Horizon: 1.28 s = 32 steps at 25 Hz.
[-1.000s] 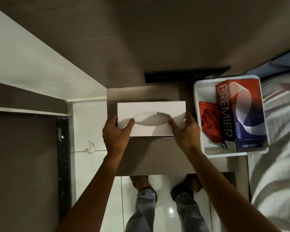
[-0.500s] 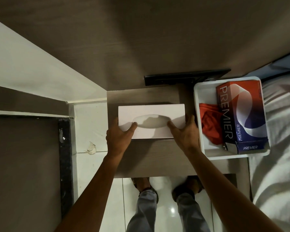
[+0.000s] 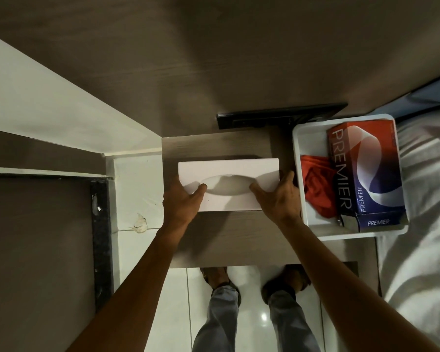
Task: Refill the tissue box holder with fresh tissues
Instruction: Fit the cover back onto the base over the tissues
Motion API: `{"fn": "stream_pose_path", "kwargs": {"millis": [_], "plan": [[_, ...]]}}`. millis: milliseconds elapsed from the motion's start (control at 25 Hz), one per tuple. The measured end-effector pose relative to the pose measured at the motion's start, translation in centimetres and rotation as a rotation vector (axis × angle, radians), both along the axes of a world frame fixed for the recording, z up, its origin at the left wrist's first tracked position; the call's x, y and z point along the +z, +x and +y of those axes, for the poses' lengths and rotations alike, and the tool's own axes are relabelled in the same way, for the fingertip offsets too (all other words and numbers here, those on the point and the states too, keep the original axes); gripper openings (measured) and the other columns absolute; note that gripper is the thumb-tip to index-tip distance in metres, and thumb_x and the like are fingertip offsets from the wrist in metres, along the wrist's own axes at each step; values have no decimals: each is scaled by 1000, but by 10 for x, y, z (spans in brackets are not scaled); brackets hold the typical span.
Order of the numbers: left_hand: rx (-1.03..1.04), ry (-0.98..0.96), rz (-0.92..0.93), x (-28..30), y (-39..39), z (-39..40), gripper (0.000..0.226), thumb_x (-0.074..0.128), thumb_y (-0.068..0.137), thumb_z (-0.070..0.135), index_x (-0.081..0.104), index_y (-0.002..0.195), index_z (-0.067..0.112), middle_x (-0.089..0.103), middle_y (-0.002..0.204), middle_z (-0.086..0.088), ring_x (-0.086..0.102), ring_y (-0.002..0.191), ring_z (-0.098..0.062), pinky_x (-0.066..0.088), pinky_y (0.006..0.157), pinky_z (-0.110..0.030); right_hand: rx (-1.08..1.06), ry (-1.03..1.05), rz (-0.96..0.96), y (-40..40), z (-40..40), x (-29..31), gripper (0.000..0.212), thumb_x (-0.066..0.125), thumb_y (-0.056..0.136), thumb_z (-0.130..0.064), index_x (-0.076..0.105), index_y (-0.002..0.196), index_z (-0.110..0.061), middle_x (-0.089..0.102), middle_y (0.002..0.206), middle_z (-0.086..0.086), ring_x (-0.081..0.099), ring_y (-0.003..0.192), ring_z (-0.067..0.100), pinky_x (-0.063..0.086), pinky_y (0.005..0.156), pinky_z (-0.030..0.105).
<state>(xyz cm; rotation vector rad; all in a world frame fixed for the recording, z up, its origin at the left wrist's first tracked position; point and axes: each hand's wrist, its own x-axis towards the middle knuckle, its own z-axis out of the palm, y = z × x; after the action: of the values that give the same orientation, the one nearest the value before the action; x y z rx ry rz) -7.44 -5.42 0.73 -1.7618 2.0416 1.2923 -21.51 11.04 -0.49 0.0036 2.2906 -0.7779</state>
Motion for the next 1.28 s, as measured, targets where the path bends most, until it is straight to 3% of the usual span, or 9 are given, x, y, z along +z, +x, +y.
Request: {"fn": "stream_pose_path", "kwargs": {"millis": [200, 360, 520, 640, 720, 800, 1000, 1160, 1280], "plan": [[-20, 4, -22, -6, 2, -4, 67, 77, 93, 43, 50, 146, 12, 62, 144, -11, 64, 131, -36, 54, 110, -45, -3, 9, -11, -7, 2, 0, 93, 86, 79, -43, 37, 147, -1, 60, 138, 19, 58, 127, 40, 51, 100, 42], [-16, -4, 0, -7, 6, 2, 70, 78, 92, 42, 46, 148, 15, 60, 145, -11, 62, 134, -36, 53, 111, -47, -12, 6, -17, -7, 4, -2, 103, 85, 79, -44, 31, 153, 1, 58, 142, 19, 56, 130, 40, 50, 106, 44], [-13, -19, 40, -7, 6, 7, 74, 79, 92, 38, 41, 152, 16, 57, 149, -10, 59, 137, -32, 52, 114, -45, 14, -11, -57, -4, 5, -4, 101, 82, 83, -45, 25, 155, -1, 56, 140, 21, 57, 127, 40, 52, 102, 43], [-18, -30, 57, -9, 7, 12, 88, 77, 85, 49, 34, 156, 18, 53, 152, -10, 56, 141, -33, 51, 117, -47, 20, -37, -113, 5, 4, 3, 108, 76, 86, -49, 12, 161, -5, 49, 148, 21, 52, 135, 40, 49, 110, 50], [-21, -25, 31, -15, 8, 16, 97, 71, 83, 55, 26, 160, 15, 47, 156, -13, 51, 144, -34, 49, 118, -48, 0, -73, -56, 18, 4, 7, 104, 67, 81, -60, 17, 158, -10, 47, 146, 16, 50, 135, 36, 49, 110, 54], [-40, -55, -13, -21, 11, 21, 104, 61, 80, 70, 23, 159, 15, 46, 155, -14, 53, 142, -35, 53, 115, -52, 6, -46, 35, 27, 6, 2, 95, 62, 81, -60, 23, 154, -12, 49, 140, 13, 51, 130, 32, 50, 105, 57], [-139, -213, -74, -21, 17, 34, 77, 62, 99, 51, 31, 152, 5, 54, 144, -21, 62, 129, -38, 59, 104, -47, 74, -13, 93, 34, 5, -1, 91, 64, 96, -46, 16, 160, -3, 43, 150, 18, 48, 137, 35, 44, 115, 50], [-136, -230, -44, -28, 18, 34, 74, 62, 101, 47, 32, 154, 4, 56, 143, -20, 64, 127, -38, 60, 102, -47, 94, -16, 110, 32, 8, -11, 92, 62, 98, -44, 14, 161, 1, 40, 155, 22, 45, 142, 37, 41, 117, 44], [-88, -193, 25, -32, 22, 31, 76, 64, 99, 49, 32, 155, 10, 54, 148, -16, 62, 133, -36, 59, 107, -52, 74, -56, 75, 29, 12, -13, 92, 65, 96, -44, 14, 161, -5, 43, 153, 18, 49, 139, 35, 46, 115, 49]]}}
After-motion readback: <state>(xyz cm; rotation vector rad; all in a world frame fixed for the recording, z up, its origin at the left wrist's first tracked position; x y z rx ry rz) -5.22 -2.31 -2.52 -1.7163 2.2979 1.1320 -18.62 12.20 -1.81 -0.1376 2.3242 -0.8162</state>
